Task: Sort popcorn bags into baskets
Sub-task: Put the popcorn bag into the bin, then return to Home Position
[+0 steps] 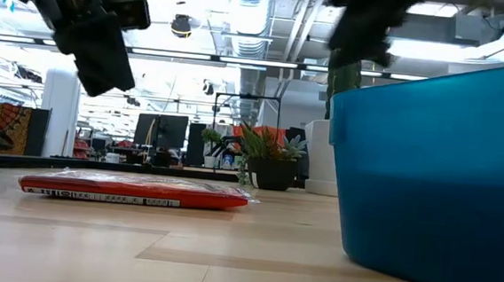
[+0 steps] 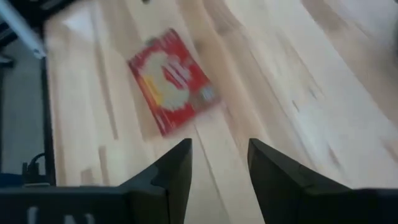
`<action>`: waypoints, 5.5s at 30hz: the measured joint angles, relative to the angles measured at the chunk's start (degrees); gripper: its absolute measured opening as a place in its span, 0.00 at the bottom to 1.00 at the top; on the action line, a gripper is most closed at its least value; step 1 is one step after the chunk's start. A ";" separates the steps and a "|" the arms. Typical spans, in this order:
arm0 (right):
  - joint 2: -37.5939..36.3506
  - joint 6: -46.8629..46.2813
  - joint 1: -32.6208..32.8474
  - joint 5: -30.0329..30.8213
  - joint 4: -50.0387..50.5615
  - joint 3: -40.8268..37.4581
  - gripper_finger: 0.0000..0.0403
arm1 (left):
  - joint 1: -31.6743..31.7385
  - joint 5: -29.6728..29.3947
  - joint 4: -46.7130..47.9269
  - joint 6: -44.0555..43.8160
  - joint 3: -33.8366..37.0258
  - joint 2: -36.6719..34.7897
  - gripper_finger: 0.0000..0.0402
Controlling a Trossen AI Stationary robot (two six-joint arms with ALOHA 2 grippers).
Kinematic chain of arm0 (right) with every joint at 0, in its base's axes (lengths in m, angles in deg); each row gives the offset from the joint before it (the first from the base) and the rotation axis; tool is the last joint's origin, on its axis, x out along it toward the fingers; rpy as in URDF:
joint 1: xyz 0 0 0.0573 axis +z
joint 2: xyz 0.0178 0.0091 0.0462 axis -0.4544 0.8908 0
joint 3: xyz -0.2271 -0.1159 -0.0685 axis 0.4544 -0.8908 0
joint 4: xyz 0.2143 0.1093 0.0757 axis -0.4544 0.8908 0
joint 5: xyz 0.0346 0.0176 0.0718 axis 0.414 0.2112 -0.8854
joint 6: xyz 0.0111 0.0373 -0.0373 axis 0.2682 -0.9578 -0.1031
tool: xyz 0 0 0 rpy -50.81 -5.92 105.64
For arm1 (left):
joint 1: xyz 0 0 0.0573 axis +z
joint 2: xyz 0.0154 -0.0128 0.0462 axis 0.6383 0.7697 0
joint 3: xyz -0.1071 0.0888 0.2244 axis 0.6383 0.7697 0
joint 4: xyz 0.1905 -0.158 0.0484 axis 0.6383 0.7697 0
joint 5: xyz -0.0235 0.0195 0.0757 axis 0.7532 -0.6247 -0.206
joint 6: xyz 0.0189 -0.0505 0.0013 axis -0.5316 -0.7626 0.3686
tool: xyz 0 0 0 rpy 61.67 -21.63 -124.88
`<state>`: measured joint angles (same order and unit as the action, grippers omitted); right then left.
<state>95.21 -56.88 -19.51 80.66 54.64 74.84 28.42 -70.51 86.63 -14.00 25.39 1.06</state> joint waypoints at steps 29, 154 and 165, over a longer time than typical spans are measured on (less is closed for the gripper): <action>34.37 28.83 -10.48 -18.32 -26.11 13.33 0.48 | -21.33 -18.99 -10.71 -23.64 -14.45 38.35 0.00; -3.65 -32.81 41.03 15.47 -10.32 -10.55 0.49 | -13.75 -26.07 12.29 -11.61 -35.29 25.80 0.00; -26.82 -0.90 37.60 11.83 -10.43 -10.53 0.49 | -13.77 -24.74 13.79 16.00 -49.25 16.47 0.00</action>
<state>68.39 -57.78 18.10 92.49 44.21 64.31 14.65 -95.25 100.42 2.00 -23.86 17.54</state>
